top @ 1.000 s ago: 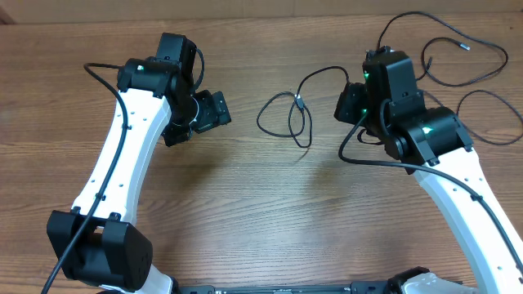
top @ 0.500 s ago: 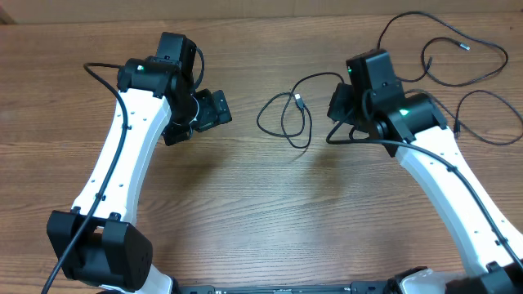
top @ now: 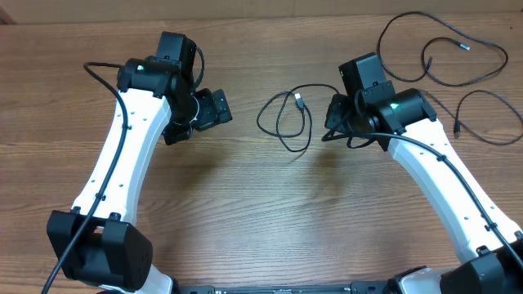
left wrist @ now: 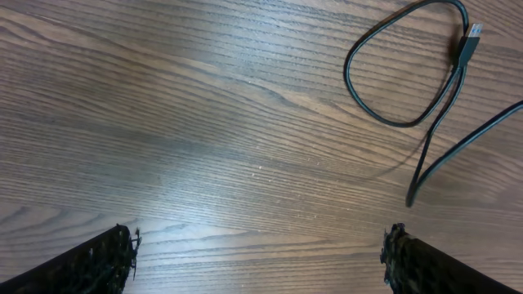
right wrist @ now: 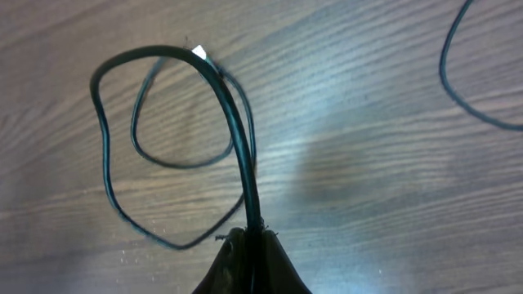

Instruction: Untangle cables

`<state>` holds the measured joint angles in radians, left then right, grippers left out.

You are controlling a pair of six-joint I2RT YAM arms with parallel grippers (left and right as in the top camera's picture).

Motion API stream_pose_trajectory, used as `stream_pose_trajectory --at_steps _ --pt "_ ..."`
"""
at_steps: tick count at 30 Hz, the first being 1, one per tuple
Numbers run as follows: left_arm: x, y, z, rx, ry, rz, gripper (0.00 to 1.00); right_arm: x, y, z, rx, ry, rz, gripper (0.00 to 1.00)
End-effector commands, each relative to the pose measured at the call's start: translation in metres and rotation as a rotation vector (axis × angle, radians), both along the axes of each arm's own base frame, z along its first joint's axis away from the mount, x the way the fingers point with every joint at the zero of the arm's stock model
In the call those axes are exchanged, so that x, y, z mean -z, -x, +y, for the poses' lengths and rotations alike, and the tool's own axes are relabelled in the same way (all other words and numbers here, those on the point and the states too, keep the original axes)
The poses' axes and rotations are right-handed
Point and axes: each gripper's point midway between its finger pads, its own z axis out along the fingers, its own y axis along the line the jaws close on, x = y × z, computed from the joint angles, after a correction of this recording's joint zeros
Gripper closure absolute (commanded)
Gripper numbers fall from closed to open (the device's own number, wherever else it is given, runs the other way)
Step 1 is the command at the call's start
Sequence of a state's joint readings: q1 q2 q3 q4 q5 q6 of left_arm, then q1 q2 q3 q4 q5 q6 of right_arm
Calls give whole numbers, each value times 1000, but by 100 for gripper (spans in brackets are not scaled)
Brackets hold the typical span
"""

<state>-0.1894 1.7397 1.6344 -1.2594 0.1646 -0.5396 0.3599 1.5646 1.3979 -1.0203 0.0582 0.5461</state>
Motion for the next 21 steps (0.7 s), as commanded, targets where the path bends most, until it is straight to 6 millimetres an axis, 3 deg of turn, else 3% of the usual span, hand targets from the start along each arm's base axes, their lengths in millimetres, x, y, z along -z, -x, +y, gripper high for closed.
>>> stream_pose_trajectory --at_steps 1,8,16,21 --pt "2 -1 -1 21 1 -1 1 2 8 10 -92 -26 31 96" --pt "2 -2 -2 21 2 -4 0 11 34 8 -180 -3 137 96" --pt "1 -4 -2 21 3 -12 0 1 71 55 -461 -254 227 96" --pt "1 -6 -2 21 4 -20 0 2 83 54 -510 -254 260 96"
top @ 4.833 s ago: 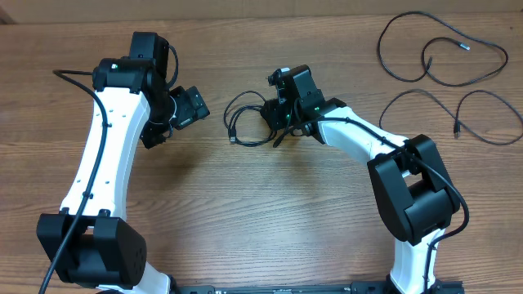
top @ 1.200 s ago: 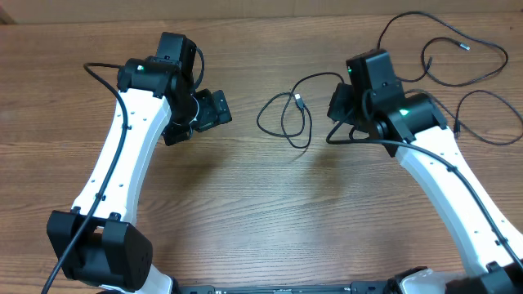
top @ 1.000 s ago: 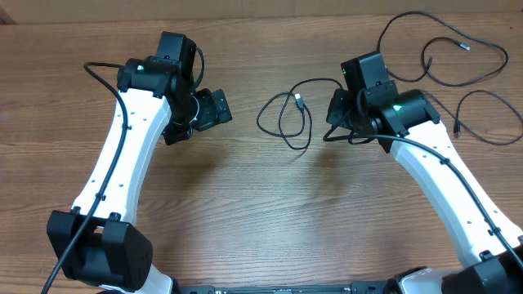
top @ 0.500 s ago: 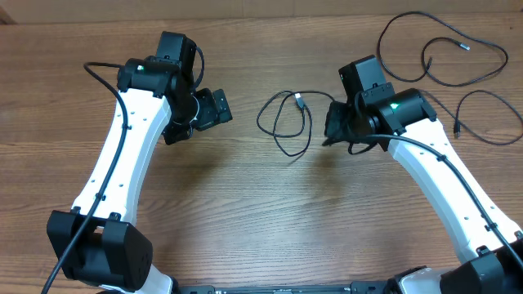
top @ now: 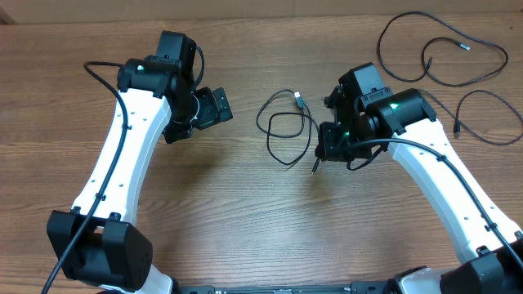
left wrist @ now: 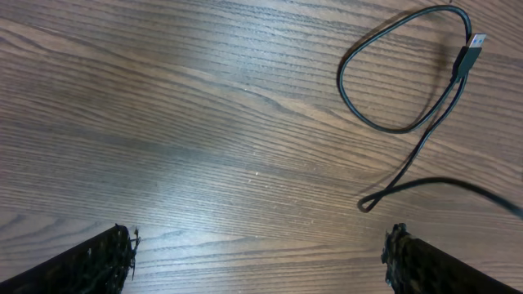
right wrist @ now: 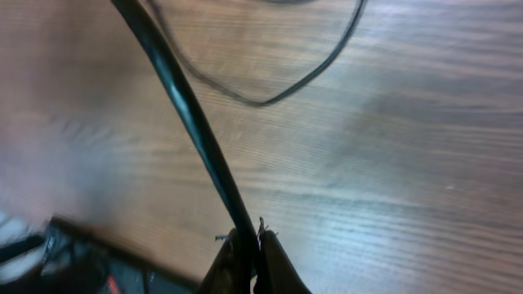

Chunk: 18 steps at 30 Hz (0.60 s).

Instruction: Untangle cables

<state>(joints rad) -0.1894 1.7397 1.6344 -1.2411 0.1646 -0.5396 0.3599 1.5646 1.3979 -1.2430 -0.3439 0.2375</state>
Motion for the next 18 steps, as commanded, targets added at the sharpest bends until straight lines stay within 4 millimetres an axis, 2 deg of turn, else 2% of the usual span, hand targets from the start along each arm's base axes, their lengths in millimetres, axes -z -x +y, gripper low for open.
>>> stream_pose_trajectory --at_steps 1,4,7,9,12,16,18 --pt "2 -2 -2 21 1 -5 0 -4 10 9 -91 -59 12 96" --pt "1 -4 -2 21 3 -12 0 -3 13 7 -89 -49 27 96" --pt "1 -5 -2 17 5 -15 0 2 11 -4 -76 18 16 94" --pt "1 -5 -2 17 4 -14 0 5 10 -12 -67 70 10 90" --pt "1 -5 -2 17 4 -14 0 7 11 -17 -63 99 15 73" --pt "1 -6 -2 17 5 -19 0 7 11 -17 -63 98 15 73" --pt "1 -6 -2 17 5 -18 0 7 9 -17 -63 96 8 64"
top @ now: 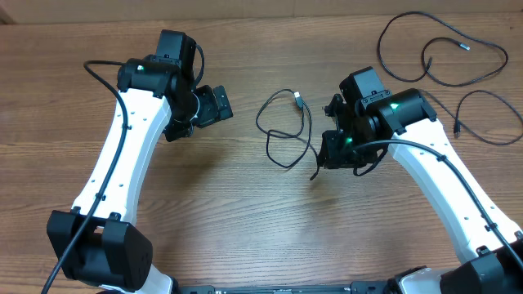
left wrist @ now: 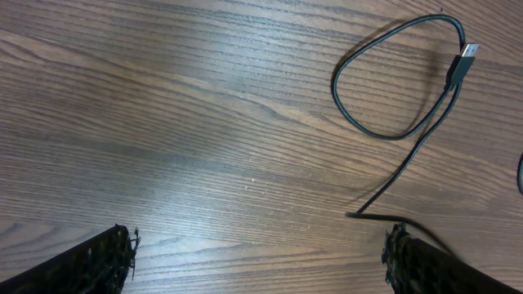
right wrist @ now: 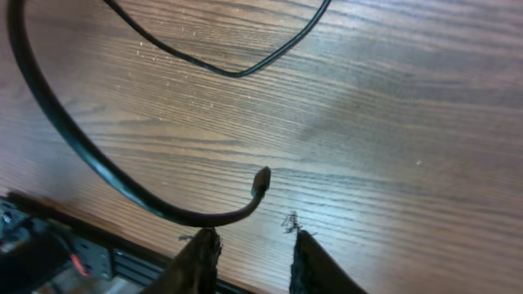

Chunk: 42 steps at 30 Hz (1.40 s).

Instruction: Untangle cables

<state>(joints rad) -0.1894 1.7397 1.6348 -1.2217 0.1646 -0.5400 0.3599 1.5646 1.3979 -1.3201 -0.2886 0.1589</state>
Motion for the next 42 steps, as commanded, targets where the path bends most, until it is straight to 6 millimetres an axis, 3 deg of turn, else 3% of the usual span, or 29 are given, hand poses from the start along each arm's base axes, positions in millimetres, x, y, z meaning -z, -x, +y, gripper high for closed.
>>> stream_pose_trajectory --at_steps 1,2,4,7,9,18,21,25,28,34,39,42 --pt "2 -1 -2 18 1 2 0 0 -4 -2 -1 13 -19 60" --pt "2 -1 -2 18 1 2 0 0 -5 -2 0 12 -22 57" --pt "2 -1 -2 18 1 1 0 0 -9 0 1 5 -39 41" --pt "2 -1 -2 18 1 2 0 -2 -16 3 4 -7 -66 34" --pt "2 -1 -2 18 1 2 0 -4 -24 6 31 -22 -94 24" --pt "2 -1 -1 18 1 3 0 -26 -77 27 80 -135 -306 18" --pt "2 -1 -2 18 1 2 0 -32 -92 30 104 -150 -363 6" --pt "2 -1 -1 18 1 3 0 -23 -110 20 260 -102 -366 2" --pt "2 -1 -2 18 1 2 0 -11 -119 23 264 -100 -360 0" --pt "2 -1 -1 18 1 3 0 30 -144 32 264 -87 -338 3" --pt "2 0 -1 18 0 6 0 67 -159 38 263 -74 -310 44" --pt "2 0 -1 18 1 5 0 83 -166 41 262 -70 -306 56"
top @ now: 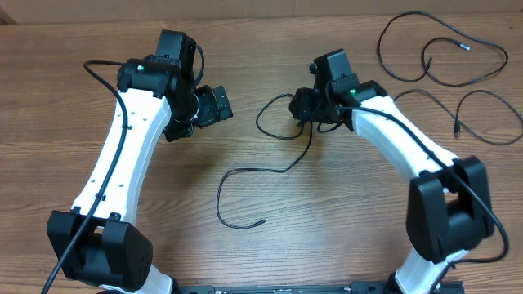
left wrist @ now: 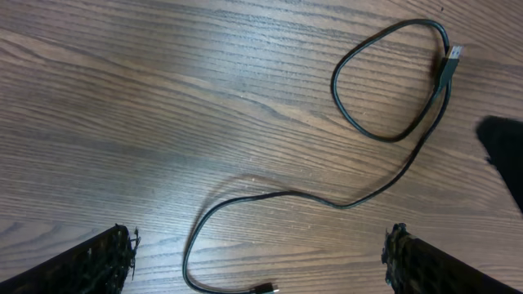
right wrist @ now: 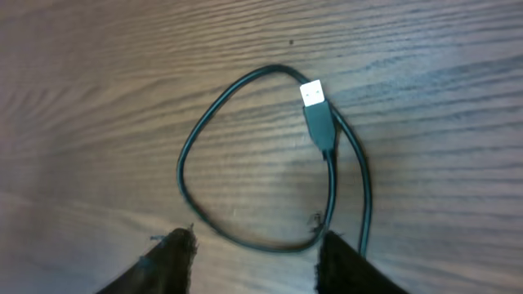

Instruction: Untangle cables

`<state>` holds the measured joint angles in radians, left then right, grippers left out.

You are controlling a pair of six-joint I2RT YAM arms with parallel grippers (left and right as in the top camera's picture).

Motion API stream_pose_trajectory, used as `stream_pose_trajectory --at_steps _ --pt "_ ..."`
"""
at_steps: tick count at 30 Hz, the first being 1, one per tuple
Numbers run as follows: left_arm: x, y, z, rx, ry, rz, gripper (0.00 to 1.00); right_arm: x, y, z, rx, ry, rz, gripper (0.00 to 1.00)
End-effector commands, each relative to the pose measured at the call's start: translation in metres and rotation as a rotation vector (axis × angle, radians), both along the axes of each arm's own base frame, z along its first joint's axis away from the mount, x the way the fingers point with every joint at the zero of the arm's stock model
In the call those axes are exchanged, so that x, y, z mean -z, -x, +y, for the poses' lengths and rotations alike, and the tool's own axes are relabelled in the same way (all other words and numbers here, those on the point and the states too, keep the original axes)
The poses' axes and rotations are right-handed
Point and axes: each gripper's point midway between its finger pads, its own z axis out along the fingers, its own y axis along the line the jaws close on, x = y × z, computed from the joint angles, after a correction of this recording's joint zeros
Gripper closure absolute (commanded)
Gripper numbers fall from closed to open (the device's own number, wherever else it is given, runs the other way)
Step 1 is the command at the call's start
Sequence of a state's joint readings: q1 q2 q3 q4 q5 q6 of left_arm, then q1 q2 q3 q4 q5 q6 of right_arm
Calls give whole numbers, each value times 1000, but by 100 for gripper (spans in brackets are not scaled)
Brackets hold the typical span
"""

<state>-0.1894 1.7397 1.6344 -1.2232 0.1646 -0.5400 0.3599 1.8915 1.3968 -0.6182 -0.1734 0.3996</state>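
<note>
A black cable lies in the middle of the table. Its small loop (right wrist: 184,175) and white-tipped USB plug (right wrist: 313,95) sit at the back. Its long tail (top: 219,196) curves toward the front left and ends in a small plug (left wrist: 265,287). My right gripper (top: 304,106) hangs open just over the loop, its fingers (right wrist: 167,261) either side of the loop's near edge, holding nothing. My left gripper (top: 214,108) is open and empty to the left of the loop, with the tail lying between its fingertips (left wrist: 102,257) in the left wrist view.
Two more black cables lie at the back right, one ending in a plug (top: 466,46), the other in a plug (top: 456,126). The wooden table (top: 122,220) shows bare wood at front left. The right arm's dark body (left wrist: 507,147) shows at the left wrist view's right edge.
My right gripper, open near the table's middle with the cable end free beside it, now hangs open farther back over the USB loop. The tail now lies stretched toward the front left.
My right gripper was shut on the cable beside the bunched loops. It then held the cable nearer the front, with one loop gone. It then stood open with the cable end free. Now the tail lies long and the gripper is over the remaining loop. The left arm stayed put.
</note>
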Motion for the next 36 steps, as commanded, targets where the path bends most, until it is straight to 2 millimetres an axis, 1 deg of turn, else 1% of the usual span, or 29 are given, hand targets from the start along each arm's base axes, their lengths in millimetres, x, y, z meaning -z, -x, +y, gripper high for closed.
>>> stream_pose_trajectory --at_steps 1,4,7,9,12,14,20,23,25,36 --pt "2 -1 -1 18 1 3 0 18 -8 2 5 9 3 57" --pt "2 0 -1 18 1 4 0 36 -12 -2 18 38 15 57" --pt "2 0 -1 18 1 5 0 53 -15 -8 77 65 40 55" --pt "2 0 -1 18 0 5 0 67 -14 -7 89 62 70 55" --pt "2 0 -1 18 1 4 0 78 -12 -8 92 70 93 55" --pt "2 0 -1 18 0 4 0 81 -12 -8 92 72 96 55" --pt "2 0 -1 18 1 4 0 79 -16 -7 92 65 78 55" --pt "2 0 -1 18 0 7 0 78 -17 -6 93 60 70 60" --pt "2 0 -1 18 0 6 0 78 -17 -4 92 57 71 61" --pt "3 1 -1 18 -1 10 0 79 -16 -3 88 58 74 63"
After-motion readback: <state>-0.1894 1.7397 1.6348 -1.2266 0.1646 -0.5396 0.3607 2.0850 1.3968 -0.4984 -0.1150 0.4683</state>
